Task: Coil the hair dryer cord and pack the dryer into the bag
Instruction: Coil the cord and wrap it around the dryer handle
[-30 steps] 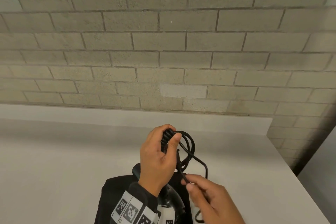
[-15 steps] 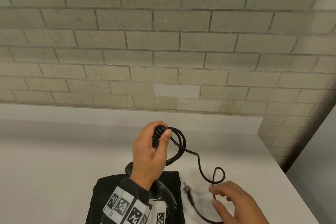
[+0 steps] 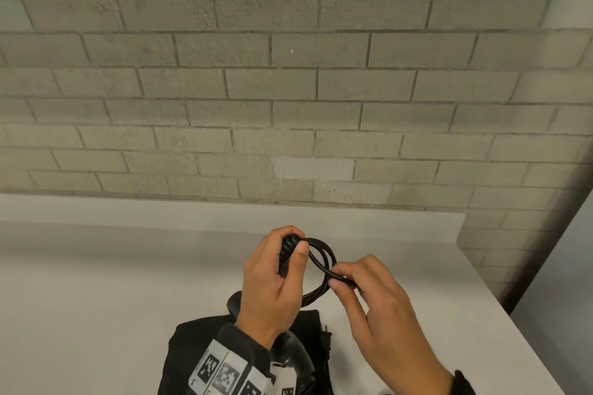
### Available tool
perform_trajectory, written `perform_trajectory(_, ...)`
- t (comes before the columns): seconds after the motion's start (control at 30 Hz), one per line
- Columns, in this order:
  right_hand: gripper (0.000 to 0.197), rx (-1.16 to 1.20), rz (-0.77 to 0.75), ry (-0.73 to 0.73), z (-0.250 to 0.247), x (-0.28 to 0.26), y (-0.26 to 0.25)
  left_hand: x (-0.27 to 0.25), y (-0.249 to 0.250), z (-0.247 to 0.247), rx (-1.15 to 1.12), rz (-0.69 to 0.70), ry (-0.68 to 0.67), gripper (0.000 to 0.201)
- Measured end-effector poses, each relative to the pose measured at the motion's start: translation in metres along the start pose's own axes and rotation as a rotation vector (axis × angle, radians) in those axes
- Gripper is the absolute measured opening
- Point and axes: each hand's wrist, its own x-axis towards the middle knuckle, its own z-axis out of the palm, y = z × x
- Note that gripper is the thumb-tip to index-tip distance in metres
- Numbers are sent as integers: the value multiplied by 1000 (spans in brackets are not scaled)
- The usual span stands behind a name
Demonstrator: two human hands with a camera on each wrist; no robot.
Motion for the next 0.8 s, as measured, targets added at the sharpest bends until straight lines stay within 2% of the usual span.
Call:
perform_trajectory(0.13,20,-71,-182,70,-16,14,-2,1,0,0,29,24,-8,29)
perform_trajectory(0.37,18,33,-300,22,-32,43,-8,0,1,2,83,93,-52,26)
perform_trajectory(0.47,16,140,-263,-22,-33,54,-13,-1,0,0,42,120,-56,28)
perform_trajectory(0.57,15,263,-187,-37,-28,59,-13,-2,3,-4,-21,148,-66,40)
perform_trajectory(0.8,14,456,-34,-56,-15,58,-9,-4,5,-6,4,180,-73,23)
